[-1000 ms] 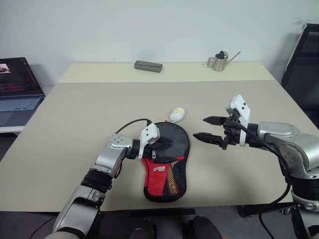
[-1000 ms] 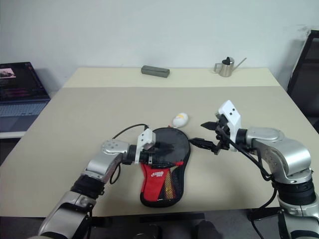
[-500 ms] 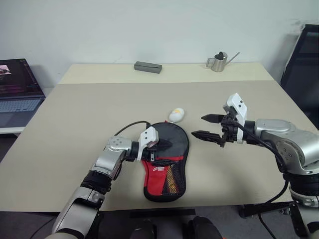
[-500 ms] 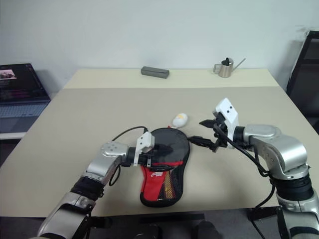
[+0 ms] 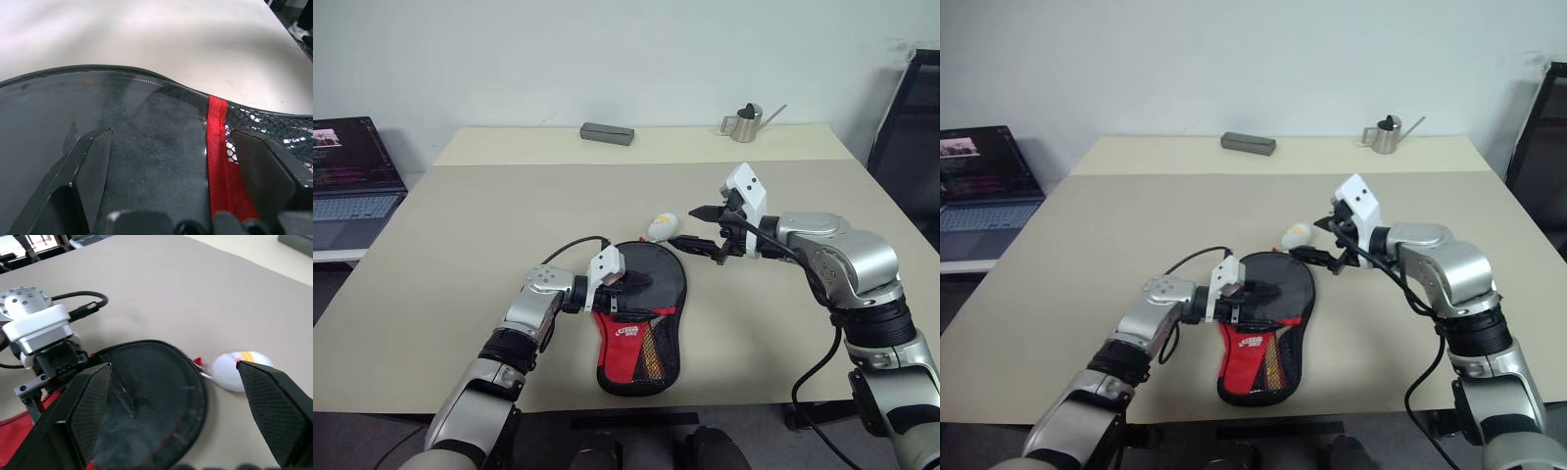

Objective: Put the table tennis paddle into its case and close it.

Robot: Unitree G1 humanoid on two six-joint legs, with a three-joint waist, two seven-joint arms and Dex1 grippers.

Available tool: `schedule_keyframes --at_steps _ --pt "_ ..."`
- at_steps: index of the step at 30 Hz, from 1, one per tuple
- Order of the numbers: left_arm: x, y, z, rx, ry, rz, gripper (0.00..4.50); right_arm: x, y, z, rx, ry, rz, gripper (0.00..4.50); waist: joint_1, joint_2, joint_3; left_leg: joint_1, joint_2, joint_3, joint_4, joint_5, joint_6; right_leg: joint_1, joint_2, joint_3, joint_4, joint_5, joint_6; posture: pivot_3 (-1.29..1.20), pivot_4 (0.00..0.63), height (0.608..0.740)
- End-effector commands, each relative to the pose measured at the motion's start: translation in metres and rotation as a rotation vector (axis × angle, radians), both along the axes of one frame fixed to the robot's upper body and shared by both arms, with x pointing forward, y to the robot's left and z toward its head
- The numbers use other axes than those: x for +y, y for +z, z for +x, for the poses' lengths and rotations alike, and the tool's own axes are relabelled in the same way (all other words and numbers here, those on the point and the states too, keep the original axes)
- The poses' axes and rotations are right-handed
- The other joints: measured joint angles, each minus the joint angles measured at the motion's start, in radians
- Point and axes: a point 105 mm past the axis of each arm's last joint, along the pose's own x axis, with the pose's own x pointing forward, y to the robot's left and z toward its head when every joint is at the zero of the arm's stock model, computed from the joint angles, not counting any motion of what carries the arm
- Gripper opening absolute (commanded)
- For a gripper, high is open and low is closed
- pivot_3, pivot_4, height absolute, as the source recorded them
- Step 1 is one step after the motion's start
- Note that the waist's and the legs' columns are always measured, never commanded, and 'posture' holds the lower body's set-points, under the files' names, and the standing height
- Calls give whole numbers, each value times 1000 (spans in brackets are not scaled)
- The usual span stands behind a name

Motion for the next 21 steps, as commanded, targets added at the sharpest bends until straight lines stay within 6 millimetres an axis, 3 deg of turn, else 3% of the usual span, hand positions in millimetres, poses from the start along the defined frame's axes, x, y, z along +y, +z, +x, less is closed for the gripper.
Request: schedule_keyframes --at_steps 1,9,21 --pt "8 -35 -13 160 6 79 4180 3 18 10 -64 -35 16 4500 0 1 -1 0 0 0 0 0 0 0 0 0 0 0 0 0 150 740" --pt "9 -42 -17 164 -20 130 4180 16 14 50 -16 -190 48 4500 -3 8 -8 1 0 1 0 0 0 0 0 1 1 0 0 0 150 740" --pt "6 -47 -21 168 -38 139 4180 28 -28 105 117 -433 91 4500 -8 9 -13 3 0 3 -2 0 0 0 0 2 2 0 -1 0 150 740"
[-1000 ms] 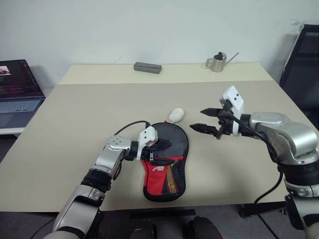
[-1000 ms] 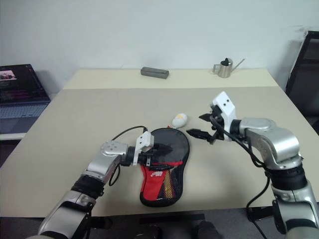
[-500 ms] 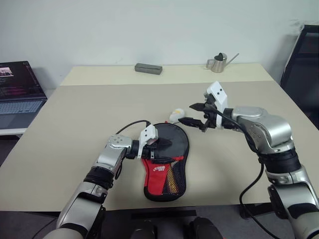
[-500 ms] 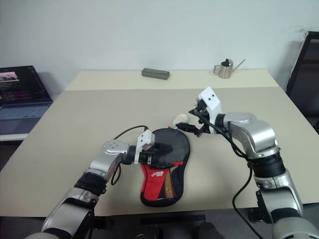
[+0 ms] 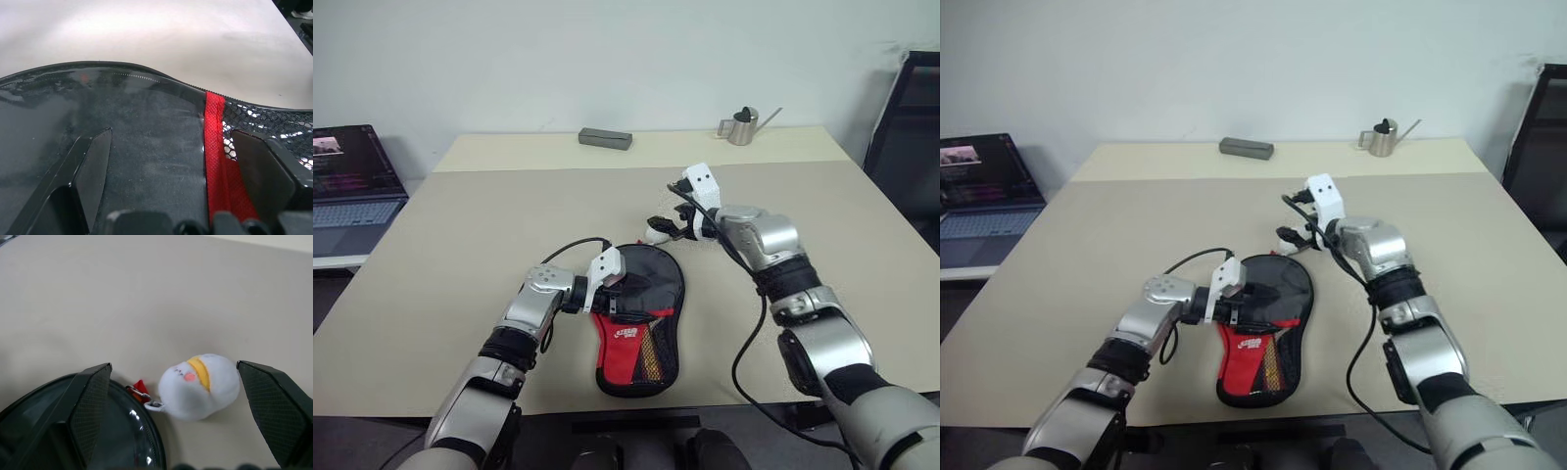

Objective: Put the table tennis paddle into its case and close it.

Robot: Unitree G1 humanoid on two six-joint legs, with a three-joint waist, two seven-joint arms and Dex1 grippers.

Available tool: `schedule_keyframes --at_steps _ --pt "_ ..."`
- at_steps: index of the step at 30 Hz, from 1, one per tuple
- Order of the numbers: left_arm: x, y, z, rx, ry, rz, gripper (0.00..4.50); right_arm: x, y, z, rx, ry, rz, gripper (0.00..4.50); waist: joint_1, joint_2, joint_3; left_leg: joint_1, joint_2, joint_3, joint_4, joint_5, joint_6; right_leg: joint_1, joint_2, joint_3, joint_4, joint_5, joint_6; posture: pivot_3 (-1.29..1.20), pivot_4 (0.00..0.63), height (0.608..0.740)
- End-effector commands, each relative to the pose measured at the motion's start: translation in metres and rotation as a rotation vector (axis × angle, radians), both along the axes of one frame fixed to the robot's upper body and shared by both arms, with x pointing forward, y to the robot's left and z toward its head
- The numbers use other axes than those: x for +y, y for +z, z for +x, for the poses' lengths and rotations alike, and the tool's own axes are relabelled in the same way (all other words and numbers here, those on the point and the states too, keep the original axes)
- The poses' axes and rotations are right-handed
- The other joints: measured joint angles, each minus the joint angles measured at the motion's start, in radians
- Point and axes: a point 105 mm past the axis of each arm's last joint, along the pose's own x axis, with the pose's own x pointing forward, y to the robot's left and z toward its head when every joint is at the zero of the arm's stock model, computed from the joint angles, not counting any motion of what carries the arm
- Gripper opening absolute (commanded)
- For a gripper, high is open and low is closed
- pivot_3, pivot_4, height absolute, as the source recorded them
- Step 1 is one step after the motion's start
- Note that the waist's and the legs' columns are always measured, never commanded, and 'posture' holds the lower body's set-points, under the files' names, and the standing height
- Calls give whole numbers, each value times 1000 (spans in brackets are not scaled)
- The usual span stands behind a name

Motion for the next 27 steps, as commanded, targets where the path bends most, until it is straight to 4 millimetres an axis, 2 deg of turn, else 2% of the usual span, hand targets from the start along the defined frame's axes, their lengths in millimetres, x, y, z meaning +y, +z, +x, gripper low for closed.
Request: schedule_keyframes --at_steps 1,7,15,25,27 --pt "4 -41 -20 147 -27 100 4180 -1 12 14 -39 -73 52 4500 0 0 0 0 0 0 0 0 0 0 0 0 0 0 0 0 150 740" --pt "3 -42 -23 147 -36 106 4180 0 1 22 -6 -133 70 4500 -2 1 -1 2 0 1 -3 0 0 0 0 1 0 0 0 0 150 740" --pt "3 -43 -26 148 -40 109 4180 22 -13 18 40 -119 89 4500 -13 1 -1 10 0 2 -5 0 0 8 0 2 -2 0 0 0 150 740" --pt "4 -45 -28 149 -32 111 4180 43 -24 10 36 -63 41 4500 -16 1 -1 11 0 1 -5 0 0 9 0 2 -3 0 0 0 150 740" --pt "4 -46 -29 150 -28 112 4209 45 -28 8 28 -46 8 4113 -16 1 -1 11 0 1 -5 0 0 9 0 2 -3 0 0 0 150 740"
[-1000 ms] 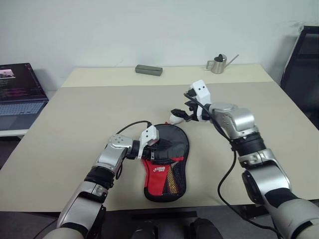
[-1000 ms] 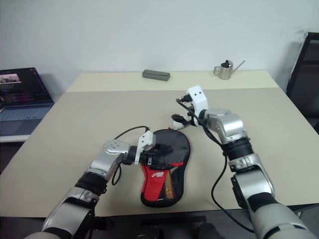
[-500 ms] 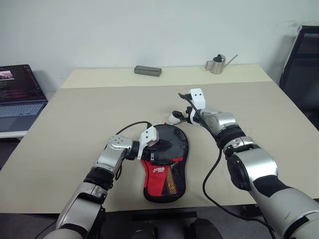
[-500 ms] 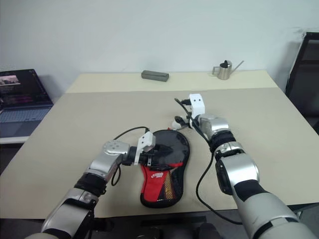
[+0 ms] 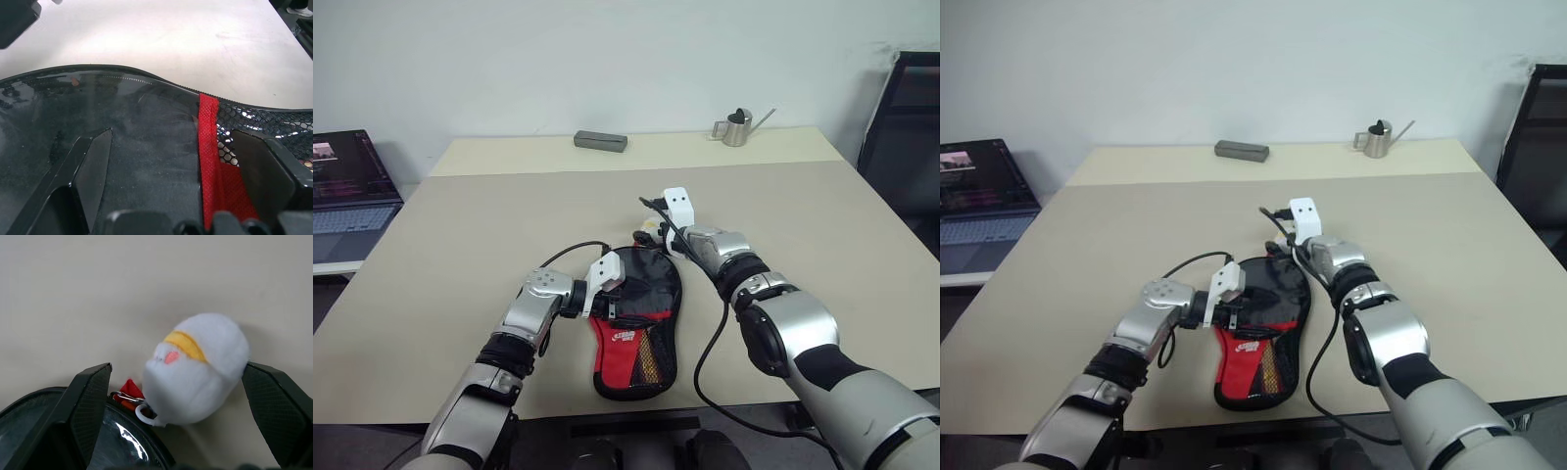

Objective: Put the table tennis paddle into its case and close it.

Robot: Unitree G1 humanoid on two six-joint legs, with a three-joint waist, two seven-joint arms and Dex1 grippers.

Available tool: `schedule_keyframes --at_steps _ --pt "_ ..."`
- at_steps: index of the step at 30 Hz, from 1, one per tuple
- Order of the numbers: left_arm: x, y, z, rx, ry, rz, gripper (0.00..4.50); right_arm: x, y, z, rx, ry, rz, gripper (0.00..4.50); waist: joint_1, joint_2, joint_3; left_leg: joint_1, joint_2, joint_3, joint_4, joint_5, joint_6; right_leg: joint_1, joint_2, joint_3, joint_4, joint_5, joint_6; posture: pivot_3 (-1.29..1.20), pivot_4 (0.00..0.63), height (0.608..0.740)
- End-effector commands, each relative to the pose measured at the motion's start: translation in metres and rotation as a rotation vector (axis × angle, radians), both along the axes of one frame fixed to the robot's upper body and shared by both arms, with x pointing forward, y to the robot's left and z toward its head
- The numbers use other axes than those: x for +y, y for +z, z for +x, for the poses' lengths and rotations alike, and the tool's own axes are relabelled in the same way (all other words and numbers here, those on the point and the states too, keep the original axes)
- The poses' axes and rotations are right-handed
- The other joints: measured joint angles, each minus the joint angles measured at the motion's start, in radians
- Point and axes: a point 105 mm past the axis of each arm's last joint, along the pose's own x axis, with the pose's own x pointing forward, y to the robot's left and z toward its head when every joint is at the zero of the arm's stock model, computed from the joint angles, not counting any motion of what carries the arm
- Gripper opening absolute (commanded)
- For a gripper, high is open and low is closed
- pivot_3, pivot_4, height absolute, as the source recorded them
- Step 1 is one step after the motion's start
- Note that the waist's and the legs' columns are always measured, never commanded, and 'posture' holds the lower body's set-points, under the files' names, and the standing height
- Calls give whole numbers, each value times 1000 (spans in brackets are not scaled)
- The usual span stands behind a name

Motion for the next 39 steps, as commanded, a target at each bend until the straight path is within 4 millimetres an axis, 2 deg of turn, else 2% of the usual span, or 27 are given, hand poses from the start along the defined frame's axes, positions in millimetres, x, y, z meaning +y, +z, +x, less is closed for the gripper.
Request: schedule_keyframes --at_steps 1,6,7,12,21,29,34,39 --pt "3 -42 -22 146 -25 106 4209 10 14 1 -72 47 -30 3876 0 0 0 0 0 0 0 0 0 0 0 0 0 0 0 0 150 740" --pt "4 -43 -23 150 -21 107 4209 12 11 1 -98 47 -72 2154 0 0 0 0 0 0 0 0 0 0 0 0 0 0 0 0 150 740" --pt "4 -43 -23 150 -21 108 4209 12 11 1 -99 46 -71 1688 0 0 0 0 0 0 0 0 0 0 0 0 0 0 0 0 150 740" --pt "4 -44 -25 155 -20 108 4209 11 14 3 -122 19 -67 85 -1 0 0 0 0 0 -1 0 0 0 0 0 0 0 0 0 150 740" --pt "6 -49 -29 179 -11 104 4209 -15 36 17 -234 -40 -114 18 0 0 0 0 0 0 -1 0 0 0 0 0 -1 -1 0 0 150 740" --pt "4 -53 -31 198 -12 97 4209 -64 43 24 -298 -78 -211 18 1 0 0 1 0 0 -1 0 0 2 0 -1 -2 -1 0 0 150 740" --pt "3 -54 -32 203 -14 96 4209 -86 40 19 -310 -56 -258 18 2 0 0 1 0 -1 -1 -1 1 4 0 -2 -3 -1 0 0 150 740" --pt "3 -55 -34 208 -18 94 4209 -108 29 -4 -276 14 -313 18 9 1 -1 1 -1 -3 -1 -1 1 5 -1 -3 -5 -2 1 0 150 740"
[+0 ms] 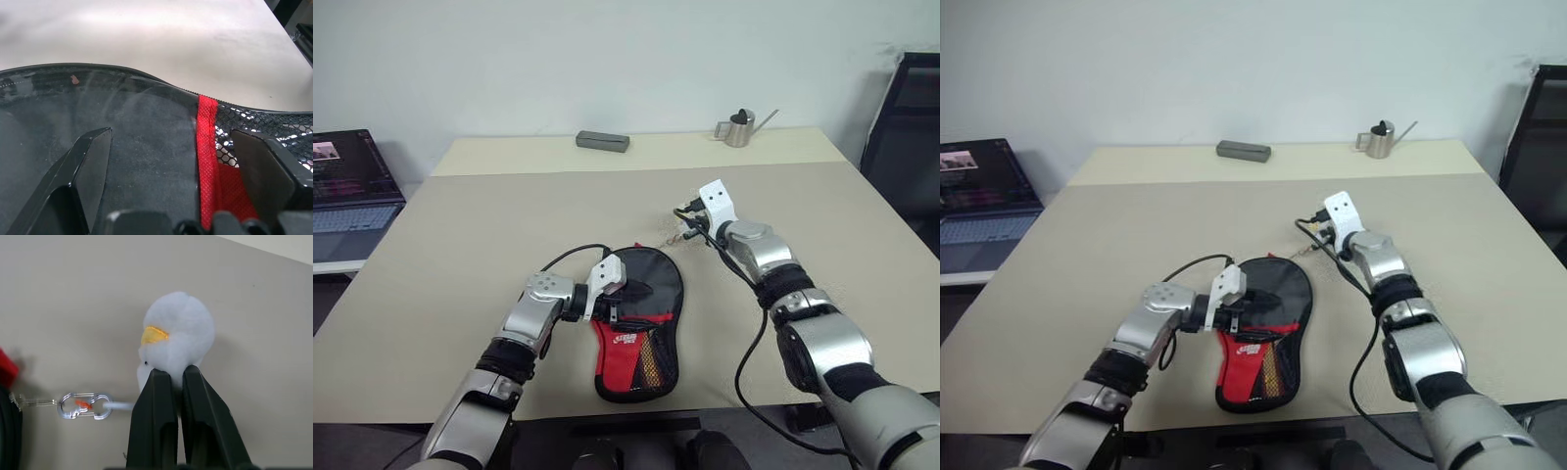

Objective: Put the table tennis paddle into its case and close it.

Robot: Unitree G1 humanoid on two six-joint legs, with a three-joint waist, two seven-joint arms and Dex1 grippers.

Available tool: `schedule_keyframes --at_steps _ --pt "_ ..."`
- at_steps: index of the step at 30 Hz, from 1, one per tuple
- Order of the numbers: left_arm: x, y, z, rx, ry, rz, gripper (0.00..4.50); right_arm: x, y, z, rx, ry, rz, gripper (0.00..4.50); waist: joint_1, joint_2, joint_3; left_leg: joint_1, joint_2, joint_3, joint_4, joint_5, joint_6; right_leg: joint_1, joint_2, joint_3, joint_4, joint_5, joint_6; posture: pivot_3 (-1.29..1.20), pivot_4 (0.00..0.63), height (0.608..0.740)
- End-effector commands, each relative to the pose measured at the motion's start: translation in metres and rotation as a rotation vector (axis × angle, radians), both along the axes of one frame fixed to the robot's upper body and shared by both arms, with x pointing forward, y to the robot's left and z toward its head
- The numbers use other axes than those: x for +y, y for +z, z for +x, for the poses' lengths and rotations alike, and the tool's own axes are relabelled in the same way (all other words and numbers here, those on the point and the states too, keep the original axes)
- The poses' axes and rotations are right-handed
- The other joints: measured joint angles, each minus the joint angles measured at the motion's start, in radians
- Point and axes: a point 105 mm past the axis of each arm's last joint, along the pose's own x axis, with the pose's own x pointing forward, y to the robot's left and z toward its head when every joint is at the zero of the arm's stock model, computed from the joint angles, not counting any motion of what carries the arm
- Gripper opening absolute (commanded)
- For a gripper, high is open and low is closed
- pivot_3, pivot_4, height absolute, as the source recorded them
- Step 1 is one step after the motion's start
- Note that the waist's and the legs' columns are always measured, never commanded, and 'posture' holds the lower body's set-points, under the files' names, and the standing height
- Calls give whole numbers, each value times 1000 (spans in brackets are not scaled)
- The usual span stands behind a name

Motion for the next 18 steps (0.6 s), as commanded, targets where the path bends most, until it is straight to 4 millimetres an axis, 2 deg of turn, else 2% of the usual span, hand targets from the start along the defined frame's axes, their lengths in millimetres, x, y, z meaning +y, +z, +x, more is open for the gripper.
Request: schedule_keyframes --at_steps 1,10,18 --pt "7 -53 -28 201 -18 113 4209 -18 18 -13 -23 21 -33 18 1 0 0 0 0 0 0 0 0 0 0 0 0 0 0 0 150 740" --pt "5 -51 -25 197 -28 116 4209 -39 21 -65 78 97 -50 18 8 2 -1 0 0 0 0 -1 1 0 0 -1 -1 -1 1 0 150 740" --pt "2 -49 -21 192 -39 118 4209 -42 14 -112 182 192 -64 18 19 1 -1 -1 0 -1 0 -1 1 1 -1 -1 -2 -4 6 0 150 740"
